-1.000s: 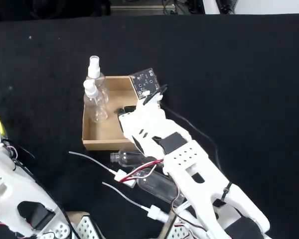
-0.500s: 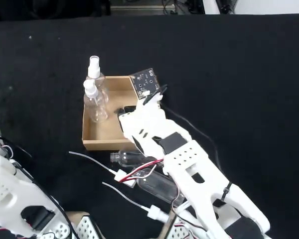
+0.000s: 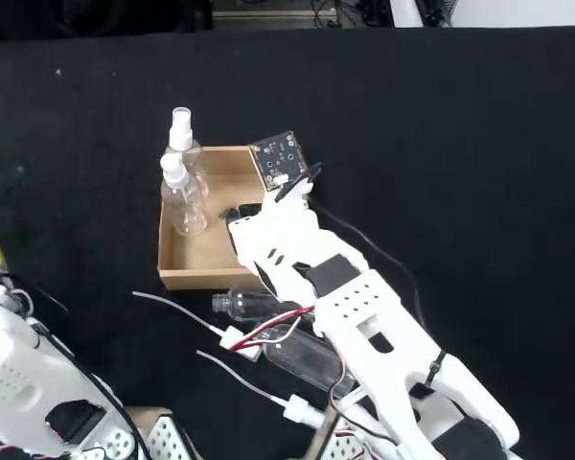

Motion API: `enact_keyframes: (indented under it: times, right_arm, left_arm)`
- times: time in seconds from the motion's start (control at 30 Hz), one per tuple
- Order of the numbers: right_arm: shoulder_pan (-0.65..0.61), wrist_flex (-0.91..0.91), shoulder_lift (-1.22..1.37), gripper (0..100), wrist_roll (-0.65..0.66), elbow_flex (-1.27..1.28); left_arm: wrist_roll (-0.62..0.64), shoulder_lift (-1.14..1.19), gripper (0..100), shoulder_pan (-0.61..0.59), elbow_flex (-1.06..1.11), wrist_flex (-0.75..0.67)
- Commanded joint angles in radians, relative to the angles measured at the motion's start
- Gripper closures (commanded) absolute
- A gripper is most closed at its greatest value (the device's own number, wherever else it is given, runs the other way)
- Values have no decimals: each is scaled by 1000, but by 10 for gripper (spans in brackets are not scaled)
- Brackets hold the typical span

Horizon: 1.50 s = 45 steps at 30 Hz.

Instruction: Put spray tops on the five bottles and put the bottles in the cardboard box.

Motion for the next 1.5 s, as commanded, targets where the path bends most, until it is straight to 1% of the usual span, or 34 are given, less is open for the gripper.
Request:
enact_keyframes:
  times: [0.0,0.07,0.17,0.3,0.53,0.6,0.77,0.83,0.87,0.97,1.07,1.13,1.2,1.37,1.47]
  right_arm:
    - [15,-3,-50,984,5,-4]
    - [15,-3,-50,984,5,-4]
    - [15,-3,-50,984,5,-4]
    - [15,-3,-50,984,5,-4]
    - [15,-3,-50,984,5,-4]
    - [15,-3,-50,984,5,-4]
    - [15,-3,-50,984,5,-4]
    - [14,-3,-50,984,5,-4]
    - [14,-3,-50,984,5,-4]
    - [14,-3,-50,984,5,-4]
    - [14,-3,-50,984,5,-4]
    - [15,-3,-50,984,5,-4]
    - [15,-3,-50,984,5,-4]
    - [15,-3,-50,984,5,-4]
    - [15,-3,-50,984,5,-4]
  left_arm:
    - [-6,-63,682,-15,64,-43]
    - [-14,-75,680,-24,68,-43]
    - [-25,-109,678,-68,70,-43]
    - [-132,-203,681,-104,81,-43]
    - [-140,-445,680,-99,213,-31]
    - [-140,-505,679,-97,223,46]
    - [-141,-641,678,-99,160,440]
    - [-137,-689,677,-93,137,563]
    - [-140,-709,677,-79,127,603]
    - [-141,-749,677,-48,116,684]
    - [-152,-753,677,-19,101,721]
    - [-178,-752,677,-15,81,760]
    - [-178,-752,677,-15,44,819]
    - [-161,-750,677,-13,-67,977]
    - [-115,-727,677,-13,-108,1008]
